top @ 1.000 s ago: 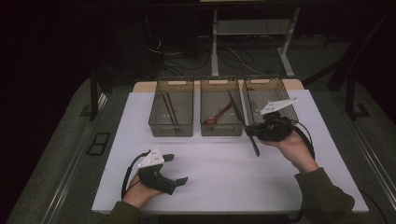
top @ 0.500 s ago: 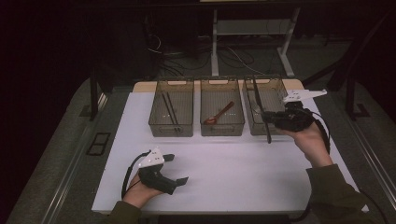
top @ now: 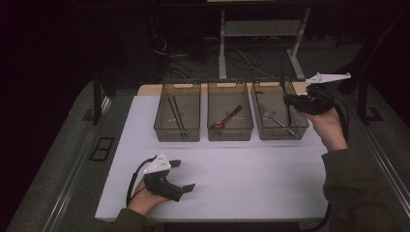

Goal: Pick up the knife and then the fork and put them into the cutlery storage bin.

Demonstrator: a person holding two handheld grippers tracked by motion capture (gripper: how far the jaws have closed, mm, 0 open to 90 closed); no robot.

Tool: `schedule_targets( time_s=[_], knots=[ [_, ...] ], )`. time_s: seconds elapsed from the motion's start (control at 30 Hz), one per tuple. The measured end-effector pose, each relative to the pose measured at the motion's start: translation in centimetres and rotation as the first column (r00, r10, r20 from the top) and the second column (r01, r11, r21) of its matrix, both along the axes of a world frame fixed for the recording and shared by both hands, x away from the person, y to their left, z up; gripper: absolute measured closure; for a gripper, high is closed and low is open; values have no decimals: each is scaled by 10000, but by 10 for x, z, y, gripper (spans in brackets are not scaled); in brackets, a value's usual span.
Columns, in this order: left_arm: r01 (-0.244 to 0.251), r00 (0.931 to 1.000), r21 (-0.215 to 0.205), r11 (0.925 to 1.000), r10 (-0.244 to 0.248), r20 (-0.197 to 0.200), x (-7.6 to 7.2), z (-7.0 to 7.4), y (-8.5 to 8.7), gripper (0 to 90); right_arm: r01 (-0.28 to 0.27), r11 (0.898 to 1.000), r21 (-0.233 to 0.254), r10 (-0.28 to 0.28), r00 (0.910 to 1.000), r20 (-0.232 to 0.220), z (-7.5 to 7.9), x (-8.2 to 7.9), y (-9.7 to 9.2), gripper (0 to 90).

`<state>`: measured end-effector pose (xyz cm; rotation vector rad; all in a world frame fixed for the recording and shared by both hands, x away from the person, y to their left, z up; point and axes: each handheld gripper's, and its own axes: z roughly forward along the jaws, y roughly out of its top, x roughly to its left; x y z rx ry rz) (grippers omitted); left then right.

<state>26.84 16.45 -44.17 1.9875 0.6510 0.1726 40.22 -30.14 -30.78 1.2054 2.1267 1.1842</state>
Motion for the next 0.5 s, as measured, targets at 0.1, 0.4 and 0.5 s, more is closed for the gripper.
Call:
schedule_targets(
  time_s=[0.1,0.4,0.5],
  knots=[
    [8,10000,13,10000,-8,-6,0,0,0,0,264,9995,-165,-265,9996,-33,-1,12,-3,790],
    [7,10000,-12,10000,-7,-4,0,0,0,0,864,9942,-644,-886,9955,-324,-21,38,-10,791],
    [8,10000,-15,10000,-8,-6,-1,0,0,0,972,9914,-879,-1017,9937,-481,-28,44,-12,791]
  ],
)
